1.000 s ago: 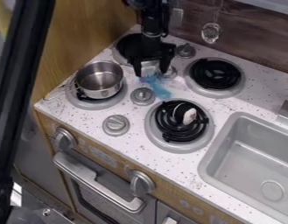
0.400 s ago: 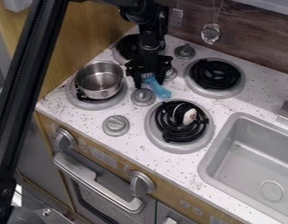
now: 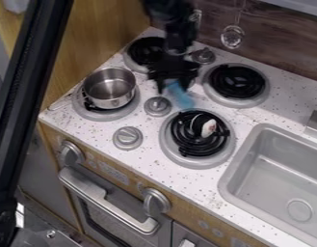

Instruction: Put the blue spatula to the right top of the burner

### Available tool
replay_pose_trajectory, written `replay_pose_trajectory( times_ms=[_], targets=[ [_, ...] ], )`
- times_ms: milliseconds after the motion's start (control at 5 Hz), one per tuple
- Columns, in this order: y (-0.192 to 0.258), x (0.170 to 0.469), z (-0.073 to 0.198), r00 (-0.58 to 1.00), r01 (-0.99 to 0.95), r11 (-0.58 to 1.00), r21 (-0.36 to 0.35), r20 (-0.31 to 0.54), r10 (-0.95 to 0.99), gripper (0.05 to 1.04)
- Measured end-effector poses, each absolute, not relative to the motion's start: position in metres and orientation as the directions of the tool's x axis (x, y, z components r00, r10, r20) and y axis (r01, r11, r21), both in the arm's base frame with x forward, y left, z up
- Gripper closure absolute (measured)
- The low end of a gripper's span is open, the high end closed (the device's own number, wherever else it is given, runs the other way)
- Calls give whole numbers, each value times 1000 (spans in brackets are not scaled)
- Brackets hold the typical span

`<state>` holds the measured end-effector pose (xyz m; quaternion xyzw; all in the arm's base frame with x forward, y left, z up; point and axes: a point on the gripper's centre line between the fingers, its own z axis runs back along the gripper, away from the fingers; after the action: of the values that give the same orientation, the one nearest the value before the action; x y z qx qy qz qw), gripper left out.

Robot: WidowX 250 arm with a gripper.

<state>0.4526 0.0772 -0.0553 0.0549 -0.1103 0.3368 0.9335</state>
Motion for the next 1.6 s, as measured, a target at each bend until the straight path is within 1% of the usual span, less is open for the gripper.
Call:
replay_pose_trajectory(
  times_ms=[200, 400, 600, 800, 1000, 1200, 1400, 1600],
  targets=[
    [28, 474, -28, 804, -536, 844, 17, 316, 504, 344],
    [-3, 510, -7, 803, -479, 876, -44, 380, 458, 344],
    [-9, 523, -34, 825, -463, 886, -17, 356, 438, 344],
    [-7, 534, -44, 822, -468, 884, 1, 367, 435, 345],
    [3, 528, -49, 827, -488, 872, 38, 338, 449, 261],
    [4, 515, -60, 839, -491, 869, 64, 303, 452, 81],
    [-1, 503, -57, 846, -484, 873, 60, 289, 449, 85],
    [-3, 483, -45, 856, -479, 875, 71, 258, 448, 85]
  ],
)
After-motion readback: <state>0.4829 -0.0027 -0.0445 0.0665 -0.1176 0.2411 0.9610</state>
